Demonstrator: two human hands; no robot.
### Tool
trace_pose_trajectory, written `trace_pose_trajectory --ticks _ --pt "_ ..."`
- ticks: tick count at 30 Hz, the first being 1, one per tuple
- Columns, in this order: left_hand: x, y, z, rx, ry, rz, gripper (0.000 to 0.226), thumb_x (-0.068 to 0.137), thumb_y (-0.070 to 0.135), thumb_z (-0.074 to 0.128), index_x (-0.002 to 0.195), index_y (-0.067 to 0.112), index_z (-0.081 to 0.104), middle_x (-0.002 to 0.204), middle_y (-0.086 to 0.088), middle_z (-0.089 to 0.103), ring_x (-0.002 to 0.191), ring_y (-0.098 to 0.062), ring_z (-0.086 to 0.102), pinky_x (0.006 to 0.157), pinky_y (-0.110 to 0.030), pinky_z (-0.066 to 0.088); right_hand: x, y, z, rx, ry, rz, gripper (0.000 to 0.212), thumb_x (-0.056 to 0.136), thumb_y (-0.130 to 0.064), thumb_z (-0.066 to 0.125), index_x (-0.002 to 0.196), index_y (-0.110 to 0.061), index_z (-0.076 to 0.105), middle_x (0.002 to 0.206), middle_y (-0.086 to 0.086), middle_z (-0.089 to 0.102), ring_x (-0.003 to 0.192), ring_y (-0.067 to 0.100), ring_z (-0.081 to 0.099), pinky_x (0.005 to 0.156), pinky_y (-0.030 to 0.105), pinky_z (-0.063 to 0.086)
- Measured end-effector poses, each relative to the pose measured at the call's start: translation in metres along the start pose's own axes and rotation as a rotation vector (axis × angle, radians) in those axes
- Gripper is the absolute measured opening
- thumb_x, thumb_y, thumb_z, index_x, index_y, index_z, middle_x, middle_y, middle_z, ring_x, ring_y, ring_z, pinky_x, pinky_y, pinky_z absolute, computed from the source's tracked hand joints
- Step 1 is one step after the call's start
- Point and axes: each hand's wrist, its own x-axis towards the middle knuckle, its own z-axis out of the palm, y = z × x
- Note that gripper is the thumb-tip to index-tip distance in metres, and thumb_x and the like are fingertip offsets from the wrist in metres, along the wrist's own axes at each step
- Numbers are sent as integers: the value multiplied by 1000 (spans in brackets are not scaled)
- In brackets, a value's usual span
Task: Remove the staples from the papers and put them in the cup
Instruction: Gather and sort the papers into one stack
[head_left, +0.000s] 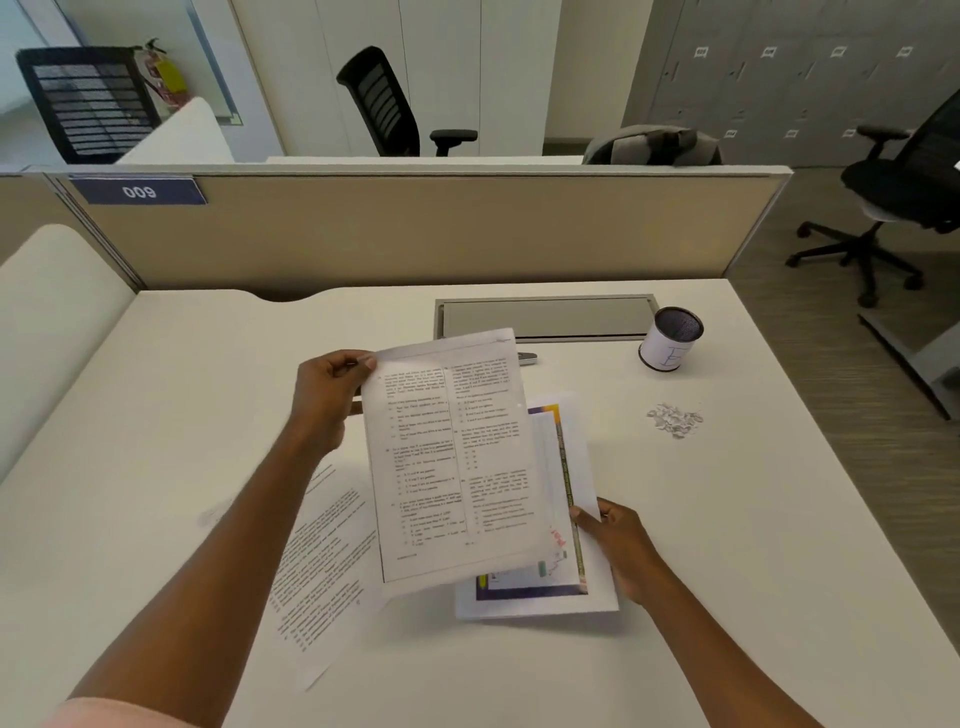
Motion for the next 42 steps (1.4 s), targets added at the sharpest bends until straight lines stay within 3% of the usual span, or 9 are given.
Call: trace_pose_trajectory --ticks 4,9,17,20,24,29,35,40,42 --pt "-6 -14 26 31 -85 -76 7 101 7 71 94 5 74 80 -6 78 66 -17 75 54 -29 61 -11 -12 18 57 -167 5 26 95 -27 74 114 -10 77 113 11 81 104 30 78 94 47 61" --pt "-12 -40 45 83 -85 -147 6 97 3 74 93 0 72 84 -12 76 72 -25 74 54 -28 60 -22 -18 22 68 -216 26 24 94 -26 74 111 -12 79 110 14 81 103 34 78 94 54 61" --pt "-18 -78 55 38 59 -175 8 93 11 81 99 5 82 93 -8 82 83 -24 75 68 -32 62 -33 -10 19 111 -234 68 26 97 -27 70 116 -10 77 112 15 80 103 35 77 88 50 63" --pt "-19 -88 55 3 94 -189 20 91 13 83 109 5 81 105 -12 82 85 -24 75 61 -23 59 -34 -5 18 138 -242 83 28 97 -27 69 118 -10 77 114 16 79 105 36 77 90 50 63" --pt "-22 -100 53 -10 53 -226 35 93 26 83 124 11 75 116 -13 79 100 -31 78 78 -37 65 -33 1 17 154 -250 84 29 95 -28 71 119 -13 77 117 16 78 109 38 75 99 58 58" --pt "-37 -102 52 -112 -224 -426 40 105 44 62 125 12 75 120 -10 82 111 -35 78 100 -54 60 -28 1 19 153 -233 80 30 94 -28 73 119 -11 76 118 17 78 109 38 75 99 59 57" --pt "-61 -108 51 -140 -276 -441 25 104 20 68 127 10 72 118 -13 82 105 -36 80 86 -51 66 -27 -2 25 152 -246 53 40 87 -34 77 120 -12 76 119 15 78 112 36 74 105 59 54" --pt "-68 -118 50 -154 -178 -398 25 99 15 74 124 11 72 115 -10 83 103 -36 81 84 -55 66 -24 2 31 245 -239 196 57 102 -62 44 130 -21 71 127 9 76 121 31 71 108 56 52" --pt "-73 -120 49 -153 -150 -386 24 98 15 76 121 12 73 111 -7 84 100 -33 82 81 -52 67 -25 3 34 227 -205 208 53 102 -61 47 126 -22 72 123 7 78 116 30 73 103 56 56"
